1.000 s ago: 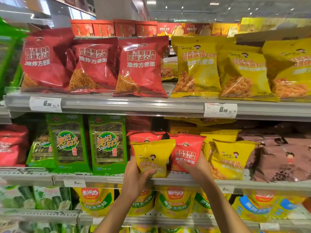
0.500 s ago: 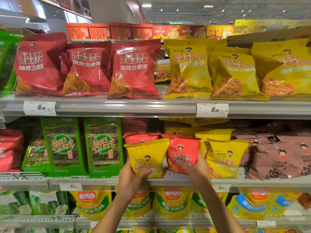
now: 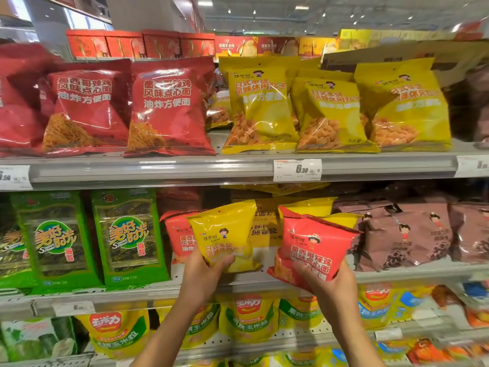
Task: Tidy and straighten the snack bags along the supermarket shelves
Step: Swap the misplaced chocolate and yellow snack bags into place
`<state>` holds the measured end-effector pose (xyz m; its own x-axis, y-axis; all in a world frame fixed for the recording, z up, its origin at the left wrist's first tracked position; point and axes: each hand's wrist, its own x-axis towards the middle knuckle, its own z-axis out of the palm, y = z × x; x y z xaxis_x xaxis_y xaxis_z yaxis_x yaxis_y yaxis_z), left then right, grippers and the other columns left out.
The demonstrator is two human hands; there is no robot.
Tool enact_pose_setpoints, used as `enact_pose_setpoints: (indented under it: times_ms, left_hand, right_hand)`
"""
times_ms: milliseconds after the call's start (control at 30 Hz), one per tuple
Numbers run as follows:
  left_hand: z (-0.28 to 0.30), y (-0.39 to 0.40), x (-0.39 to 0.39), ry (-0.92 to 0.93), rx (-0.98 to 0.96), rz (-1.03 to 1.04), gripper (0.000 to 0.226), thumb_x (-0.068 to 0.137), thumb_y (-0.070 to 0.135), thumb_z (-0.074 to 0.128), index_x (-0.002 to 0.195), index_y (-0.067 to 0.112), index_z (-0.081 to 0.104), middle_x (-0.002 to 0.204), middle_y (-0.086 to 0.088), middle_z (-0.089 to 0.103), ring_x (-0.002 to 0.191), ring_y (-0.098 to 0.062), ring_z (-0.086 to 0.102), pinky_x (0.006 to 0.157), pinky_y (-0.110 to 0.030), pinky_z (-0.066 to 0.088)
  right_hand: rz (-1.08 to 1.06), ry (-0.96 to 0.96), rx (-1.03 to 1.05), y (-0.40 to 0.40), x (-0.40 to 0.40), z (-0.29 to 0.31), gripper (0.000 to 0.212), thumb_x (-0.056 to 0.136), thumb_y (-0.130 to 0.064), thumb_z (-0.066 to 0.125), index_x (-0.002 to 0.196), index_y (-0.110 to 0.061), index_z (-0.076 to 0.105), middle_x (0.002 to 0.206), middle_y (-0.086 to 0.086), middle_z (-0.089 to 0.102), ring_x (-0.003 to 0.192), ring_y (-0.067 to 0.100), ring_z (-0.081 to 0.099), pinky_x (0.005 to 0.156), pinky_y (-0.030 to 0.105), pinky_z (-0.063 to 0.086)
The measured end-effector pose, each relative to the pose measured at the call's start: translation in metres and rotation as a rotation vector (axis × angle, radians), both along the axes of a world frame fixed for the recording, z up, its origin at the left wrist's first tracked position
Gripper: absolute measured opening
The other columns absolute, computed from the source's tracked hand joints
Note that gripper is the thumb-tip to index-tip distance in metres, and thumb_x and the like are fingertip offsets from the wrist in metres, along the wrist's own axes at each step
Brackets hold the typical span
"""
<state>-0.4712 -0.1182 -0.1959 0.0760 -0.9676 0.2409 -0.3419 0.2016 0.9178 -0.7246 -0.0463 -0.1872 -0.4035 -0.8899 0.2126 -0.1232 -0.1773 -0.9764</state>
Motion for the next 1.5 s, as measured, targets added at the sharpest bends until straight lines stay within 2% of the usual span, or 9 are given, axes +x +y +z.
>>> enact_pose_setpoints:
  times_ms: [167,333,433,567,667,800,933,1200,1500]
  left_hand:
    - [0.002,-0.018,-0.042,-0.036,0.058,-0.057,0.040,0.080,0.022,0.081,0.115,0.016,0.064,0.106,0.003,0.070,0.096,-0.014,0.066,0.083,-0.032,0.053]
    - [-0.001,-0.030,-0.057,-0.051,0.100,-0.129,0.026,0.082,0.019,0.080,0.104,0.023,0.065,0.103,0.001,0.072,0.092,-0.012,0.067,0.082,-0.033,0.054]
    - [-0.002,-0.035,-0.054,-0.026,0.153,-0.181,0.019,0.083,0.019,0.079,0.096,0.028,0.067,0.098,0.003,0.074,0.091,-0.014,0.069,0.085,-0.038,0.055]
    - [0.002,-0.040,-0.054,0.003,0.173,-0.257,0.021,0.085,0.015,0.077,0.098,0.028,0.068,0.093,0.013,0.076,0.087,-0.003,0.070,0.078,-0.028,0.053]
    - [0.005,-0.038,-0.055,-0.010,0.188,-0.310,0.024,0.086,0.014,0.076,0.100,0.030,0.065,0.094,0.020,0.075,0.090,-0.002,0.070,0.074,-0.017,0.052]
    - [0.004,-0.021,-0.042,-0.093,0.186,-0.261,0.033,0.084,0.026,0.078,0.110,0.033,0.058,0.103,0.011,0.072,0.096,-0.003,0.067,0.086,-0.028,0.053]
    - [-0.005,0.015,-0.010,-0.453,-0.100,-0.056,0.010,0.096,0.038,0.061,0.100,0.031,0.067,0.094,0.015,0.068,0.088,-0.007,0.063,0.074,-0.035,0.052]
    - [-0.044,0.061,0.077,-0.828,-0.253,0.192,0.030,0.090,0.025,0.065,0.119,0.017,0.063,0.117,-0.001,0.056,0.104,-0.022,0.058,0.085,-0.035,0.050]
    - [-0.054,0.064,0.144,-0.960,-0.273,0.058,0.040,0.097,0.039,0.047,0.132,0.021,0.056,0.120,0.003,0.051,0.110,-0.018,0.050,0.093,-0.032,0.048]
  right_hand:
    - [-0.032,0.049,0.041,0.027,-0.029,-0.005,0.050,0.062,-0.043,0.088,0.105,-0.023,0.071,0.090,-0.005,0.079,0.084,0.014,0.076,0.077,0.051,0.062]
    - [-0.006,0.052,0.076,0.042,-0.046,-0.010,0.042,0.073,-0.027,0.091,0.110,-0.019,0.073,0.095,0.003,0.079,0.095,0.026,0.074,0.085,0.058,0.057]
    - [0.007,-0.008,0.099,0.043,-0.048,-0.010,0.059,0.065,-0.033,0.097,0.115,-0.017,0.072,0.101,0.006,0.079,0.100,0.030,0.073,0.086,0.058,0.058]
    - [0.096,-0.122,0.159,0.040,-0.046,-0.013,0.058,0.066,-0.018,0.096,0.118,-0.012,0.072,0.106,0.015,0.078,0.103,0.036,0.073,0.089,0.061,0.057]
    - [0.144,-0.086,0.129,0.039,-0.042,-0.016,0.060,0.061,-0.021,0.097,0.116,-0.016,0.073,0.102,0.009,0.079,0.098,0.031,0.076,0.078,0.053,0.062]
    - [0.161,-0.009,0.148,0.032,-0.030,-0.024,0.054,0.064,-0.011,0.094,0.114,-0.014,0.074,0.095,0.002,0.080,0.091,0.020,0.077,0.069,0.033,0.062]
    - [0.221,0.021,0.181,0.017,-0.002,-0.021,0.048,0.064,-0.019,0.096,0.105,-0.028,0.073,0.090,-0.014,0.079,0.082,0.003,0.075,0.062,0.017,0.056]
    - [0.272,0.106,0.121,-0.021,0.090,-0.010,0.056,0.063,-0.045,0.095,0.110,-0.034,0.068,0.095,-0.017,0.077,0.086,0.002,0.073,0.074,0.030,0.058]
    - [0.373,0.092,0.118,-0.065,0.164,0.002,0.047,0.071,-0.014,0.092,0.111,-0.023,0.069,0.094,-0.007,0.079,0.086,0.012,0.076,0.065,0.020,0.057]
